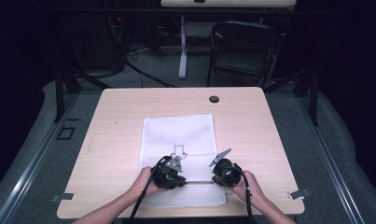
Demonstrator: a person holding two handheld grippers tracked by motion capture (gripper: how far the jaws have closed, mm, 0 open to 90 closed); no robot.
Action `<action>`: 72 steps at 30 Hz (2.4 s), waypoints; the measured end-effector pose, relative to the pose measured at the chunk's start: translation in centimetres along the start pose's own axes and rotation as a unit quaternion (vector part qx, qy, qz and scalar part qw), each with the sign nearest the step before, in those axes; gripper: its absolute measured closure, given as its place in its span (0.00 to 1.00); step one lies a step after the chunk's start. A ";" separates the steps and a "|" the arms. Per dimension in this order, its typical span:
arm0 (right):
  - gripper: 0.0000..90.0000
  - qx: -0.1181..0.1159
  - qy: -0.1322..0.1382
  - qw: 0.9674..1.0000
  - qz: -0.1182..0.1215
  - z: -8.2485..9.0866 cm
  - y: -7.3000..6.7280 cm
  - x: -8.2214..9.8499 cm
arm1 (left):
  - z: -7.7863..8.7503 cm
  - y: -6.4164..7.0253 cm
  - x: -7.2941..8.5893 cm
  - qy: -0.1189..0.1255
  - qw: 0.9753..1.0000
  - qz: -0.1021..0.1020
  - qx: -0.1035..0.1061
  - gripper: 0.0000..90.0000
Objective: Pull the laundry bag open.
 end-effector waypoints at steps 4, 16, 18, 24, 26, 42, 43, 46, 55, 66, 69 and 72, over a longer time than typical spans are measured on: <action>1.00 0.002 -0.003 1.000 -0.003 0.2 0.4 0.4 | 1.4 -0.8 2.0 0.005 0.999 0.035 -0.010 0.91; 1.00 0.011 -0.008 1.000 0.010 0.3 0.5 0.4 | 3.0 -1.1 4.1 0.002 0.998 0.053 -0.026 0.91; 1.00 0.012 -0.007 1.000 0.009 0.3 0.5 0.4 | 3.3 -1.1 4.5 0.005 0.998 0.060 -0.025 0.91; 1.00 0.011 -0.003 1.000 0.007 0.3 0.7 0.4 | 3.7 -1.2 4.9 0.009 0.997 0.065 -0.026 0.91; 1.00 0.009 -0.003 1.000 0.008 0.3 0.7 0.4 | 3.8 -1.1 5.0 0.008 0.998 0.063 -0.028 0.91; 1.00 0.013 -0.011 1.000 0.013 0.4 1.3 0.5 | 4.3 -0.9 5.3 0.013 0.997 0.072 -0.029 0.91; 1.00 0.012 -0.002 1.000 0.006 0.3 1.2 0.5 | 4.3 -0.9 5.4 0.012 0.997 0.070 -0.030 0.91; 1.00 0.015 -0.011 1.000 0.010 0.5 1.4 0.6 | 4.5 -1.0 5.7 0.011 0.997 0.075 -0.031 0.91; 1.00 0.011 -0.012 1.000 0.007 0.5 1.6 0.6 | 5.1 -1.2 6.5 0.012 0.996 0.085 -0.039 0.91; 1.00 0.011 -0.013 1.000 0.004 0.5 1.6 0.6 | 6.0 -1.5 7.6 0.015 0.994 0.096 -0.049 0.91; 1.00 0.009 -0.004 1.000 -0.003 0.4 1.5 0.6 | 6.3 -1.7 8.0 0.014 0.994 0.098 -0.054 0.91; 1.00 0.009 -0.007 1.000 0.000 0.5 1.6 0.6 | 6.4 -1.7 8.3 0.013 0.993 0.102 -0.056 0.91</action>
Point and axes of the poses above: each handheld gripper's, and its own axes: z roughly backward along the jaws, x roughly out of its underside, y roughly to its right, the point moved 8 cm from there along -z, roughly forward along the jaws, and after that the axes turned 7 degrees about -z, right-handed, at the moved point
